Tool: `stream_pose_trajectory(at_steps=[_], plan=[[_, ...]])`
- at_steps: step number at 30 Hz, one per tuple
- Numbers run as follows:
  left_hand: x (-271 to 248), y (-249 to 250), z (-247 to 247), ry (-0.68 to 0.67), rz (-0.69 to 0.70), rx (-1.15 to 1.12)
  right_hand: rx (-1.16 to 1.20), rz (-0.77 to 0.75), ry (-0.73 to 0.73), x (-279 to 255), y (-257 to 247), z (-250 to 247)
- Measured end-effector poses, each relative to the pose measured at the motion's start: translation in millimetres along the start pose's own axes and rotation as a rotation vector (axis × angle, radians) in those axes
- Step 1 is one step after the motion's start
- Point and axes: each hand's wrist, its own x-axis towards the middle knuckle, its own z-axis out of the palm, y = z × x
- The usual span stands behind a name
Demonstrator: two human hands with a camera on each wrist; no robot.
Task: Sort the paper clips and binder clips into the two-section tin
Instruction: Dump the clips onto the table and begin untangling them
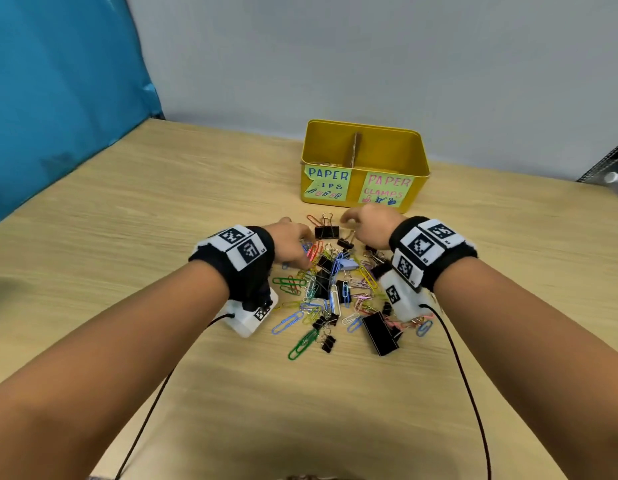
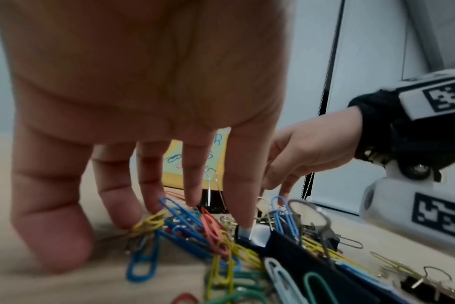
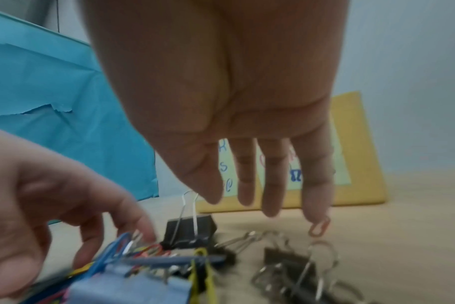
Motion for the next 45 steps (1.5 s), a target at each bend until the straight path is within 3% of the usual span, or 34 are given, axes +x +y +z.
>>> stream_pose_trajectory(at_steps=[2, 4, 8, 11, 13, 16, 20, 23, 27, 31, 36, 40, 45], plan=[[-1.5, 0.9, 1.7, 0.024, 0.013, -0.010, 0.066, -0.074, -0.021, 0.7, -7.3, 5.9], [-6.0, -2.7, 4.3, 0.032, 0.012, 0.119, 0.035, -0.090, -0.087, 0.4, -6.5, 12.7], [-17.7, -14.7, 2.5, -0.040, 0.037, 0.153, -0.007, 0.040, -0.039, -4.3, 19.0, 12.7], [-19.5, -12.1, 0.4, 0.114, 0.050, 0.075, 0.063, 0.041, 0.085, -13.0, 30.6, 9.9], [-14.7, -1.1, 3.2, 0.179, 0.082, 0.070, 0.096, -0.039, 0.022, -18.1, 31.9, 13.3], [-2.9, 18.5, 10.1, 0.109, 0.101, 0.183, 0.000, 0.020, -0.059, -18.9, 39.5, 21.7], [10.7, 34.2, 18.6, 0.042, 0.106, 0.241, -0.041, 0.159, 0.096, -15.5, 47.8, 24.1], [13.1, 36.9, 18.9, 0.015, 0.135, 0.214, 0.093, 0.068, 0.181, -11.7, 34.3, 24.8], [8.0, 32.6, 16.7, -0.065, 0.134, 0.325, 0.097, -0.087, 0.131, 8.2, 15.6, 25.8], [5.9, 23.1, 8.5, -0.082, 0.162, 0.356, 0.031, -0.064, 0.074, 15.8, 8.2, 20.6], [12.2, 21.8, 0.5, 0.101, 0.092, 0.322, 0.083, -0.057, 0.205, 14.6, 18.2, 18.2], [22.5, 32.8, 3.0, -0.007, 0.072, 0.374, -0.107, -0.124, -0.007, 20.7, 12.4, 18.9], [23.8, 33.2, 0.7, -0.054, 0.107, 0.378, -0.009, -0.079, 0.099, 11.8, 16.9, 11.0]])
